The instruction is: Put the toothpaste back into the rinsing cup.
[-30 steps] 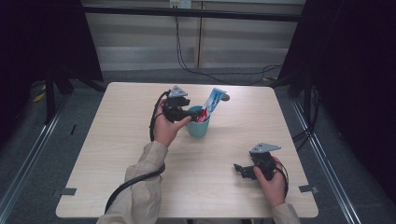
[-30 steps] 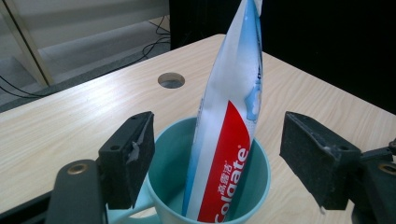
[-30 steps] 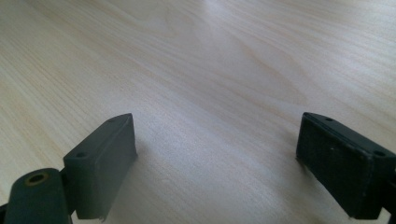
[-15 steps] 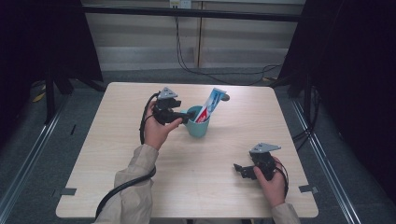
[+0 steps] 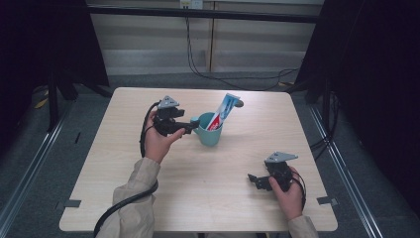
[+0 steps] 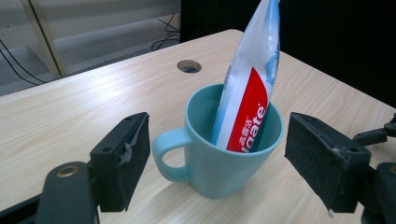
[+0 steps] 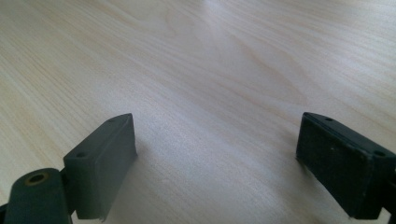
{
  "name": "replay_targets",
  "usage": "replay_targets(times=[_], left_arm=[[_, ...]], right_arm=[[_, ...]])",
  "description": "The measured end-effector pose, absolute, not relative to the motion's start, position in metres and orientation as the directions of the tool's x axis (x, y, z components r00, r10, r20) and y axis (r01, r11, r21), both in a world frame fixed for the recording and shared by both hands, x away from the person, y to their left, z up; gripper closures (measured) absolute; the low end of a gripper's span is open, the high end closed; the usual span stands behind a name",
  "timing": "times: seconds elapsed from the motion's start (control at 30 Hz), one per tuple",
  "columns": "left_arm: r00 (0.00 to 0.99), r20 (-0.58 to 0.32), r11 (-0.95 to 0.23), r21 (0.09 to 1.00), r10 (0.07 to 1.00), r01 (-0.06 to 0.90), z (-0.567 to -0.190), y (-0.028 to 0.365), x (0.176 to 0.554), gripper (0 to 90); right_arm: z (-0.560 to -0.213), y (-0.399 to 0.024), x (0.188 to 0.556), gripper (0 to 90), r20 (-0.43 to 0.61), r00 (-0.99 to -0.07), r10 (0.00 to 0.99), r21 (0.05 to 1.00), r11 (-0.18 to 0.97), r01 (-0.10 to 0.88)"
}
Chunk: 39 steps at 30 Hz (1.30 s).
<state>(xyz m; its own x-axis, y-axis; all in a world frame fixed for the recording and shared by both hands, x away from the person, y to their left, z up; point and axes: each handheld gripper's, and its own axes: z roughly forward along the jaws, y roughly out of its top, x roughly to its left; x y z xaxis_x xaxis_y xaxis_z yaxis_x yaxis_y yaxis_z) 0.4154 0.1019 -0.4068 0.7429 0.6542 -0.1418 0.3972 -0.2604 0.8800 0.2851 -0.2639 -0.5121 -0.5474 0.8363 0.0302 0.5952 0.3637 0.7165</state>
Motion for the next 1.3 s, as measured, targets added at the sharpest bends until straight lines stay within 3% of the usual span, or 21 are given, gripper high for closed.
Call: replay_targets(times=[1.3], left_arm=[[0.741,-0.151,-0.285,0.859,0.654,0.426,-0.433,0.141,0.394,20.7]], right_arm=[[-0.512,-0.264,0.285,11.4,0.032,-0.546,0.837,0.716,0.363,0.597]])
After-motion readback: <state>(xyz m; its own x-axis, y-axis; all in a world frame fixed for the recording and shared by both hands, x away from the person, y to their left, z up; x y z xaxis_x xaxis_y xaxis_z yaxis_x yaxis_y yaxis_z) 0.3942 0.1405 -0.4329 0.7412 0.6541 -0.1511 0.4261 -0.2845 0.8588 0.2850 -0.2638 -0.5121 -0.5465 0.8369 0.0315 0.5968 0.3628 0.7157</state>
